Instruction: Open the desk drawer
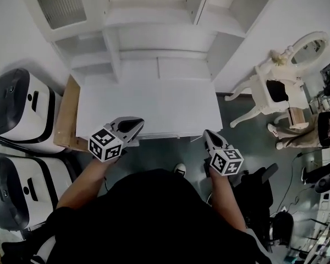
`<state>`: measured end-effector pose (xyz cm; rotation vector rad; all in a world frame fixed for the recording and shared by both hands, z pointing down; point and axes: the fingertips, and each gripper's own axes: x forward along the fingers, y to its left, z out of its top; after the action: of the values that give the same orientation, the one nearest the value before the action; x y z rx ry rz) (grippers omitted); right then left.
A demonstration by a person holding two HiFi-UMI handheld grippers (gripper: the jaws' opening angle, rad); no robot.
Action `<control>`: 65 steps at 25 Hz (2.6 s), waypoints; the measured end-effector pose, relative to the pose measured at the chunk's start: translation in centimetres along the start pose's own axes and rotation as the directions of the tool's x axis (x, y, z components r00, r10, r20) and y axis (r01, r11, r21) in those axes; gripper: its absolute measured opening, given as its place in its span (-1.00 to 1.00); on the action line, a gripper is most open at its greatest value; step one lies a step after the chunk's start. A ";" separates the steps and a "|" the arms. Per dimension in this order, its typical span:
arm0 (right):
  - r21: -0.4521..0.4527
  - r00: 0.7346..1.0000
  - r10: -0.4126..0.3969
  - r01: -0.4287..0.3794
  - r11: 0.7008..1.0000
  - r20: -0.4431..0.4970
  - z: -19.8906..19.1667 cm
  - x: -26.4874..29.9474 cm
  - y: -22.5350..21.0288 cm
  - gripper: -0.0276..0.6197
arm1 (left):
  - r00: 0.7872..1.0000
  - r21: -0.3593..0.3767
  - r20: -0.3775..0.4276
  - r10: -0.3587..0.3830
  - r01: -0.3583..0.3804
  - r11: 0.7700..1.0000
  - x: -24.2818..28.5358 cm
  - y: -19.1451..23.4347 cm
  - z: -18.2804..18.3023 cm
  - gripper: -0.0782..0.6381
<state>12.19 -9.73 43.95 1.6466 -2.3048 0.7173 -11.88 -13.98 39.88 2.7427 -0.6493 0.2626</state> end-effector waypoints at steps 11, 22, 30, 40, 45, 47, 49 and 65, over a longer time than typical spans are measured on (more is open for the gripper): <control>-0.043 0.992 0.116 -0.118 0.992 -0.041 2.0 3.1 -5.3 -0.91 | 0.990 -0.034 0.030 0.137 -0.136 0.990 3.0 -1.1 1.4 -0.76; -0.055 0.980 0.178 -0.183 0.981 -0.093 1.3 5.4 -7.9 -0.91 | 0.974 -0.067 0.028 0.226 -0.224 0.972 4.4 -1.3 1.1 -0.76; -0.048 0.962 0.184 -0.197 0.979 -0.200 -3.3 8.5 -9.3 -0.91 | 0.962 -0.096 0.015 0.271 -0.269 0.958 4.1 -0.9 0.1 -0.76; 0.013 0.901 0.204 -0.216 0.976 -0.382 -13.2 12.6 -9.9 -0.91 | 0.946 -0.142 -0.049 0.322 -0.325 0.935 3.0 0.1 -3.0 -0.76; 0.029 0.871 0.200 -0.209 0.978 -0.449 -17.6 14.1 -9.8 -0.91 | 0.942 -0.164 -0.079 0.326 -0.335 0.928 2.8 0.8 -4.3 -0.76; 0.042 0.853 0.209 -0.215 0.976 -0.479 -19.6 14.7 -9.5 -0.91 | 0.941 -0.171 -0.089 0.325 -0.336 0.926 2.8 1.0 -4.7 -0.76; 0.053 0.834 0.217 -0.221 0.974 -0.507 -21.7 15.3 -9.3 -0.87 | 0.941 -0.176 -0.098 0.323 -0.336 0.925 2.9 1.2 -5.2 -0.76; 0.103 0.781 0.153 -0.113 0.988 -0.606 -31.1 19.7 -10.8 -0.65 | 0.930 -0.213 -0.212 0.302 -0.345 0.914 1.9 2.4 -9.7 -0.76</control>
<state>12.25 -13.05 82.18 1.0434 -1.9320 1.1630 -12.31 -13.51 50.02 2.3332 -1.0155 0.4586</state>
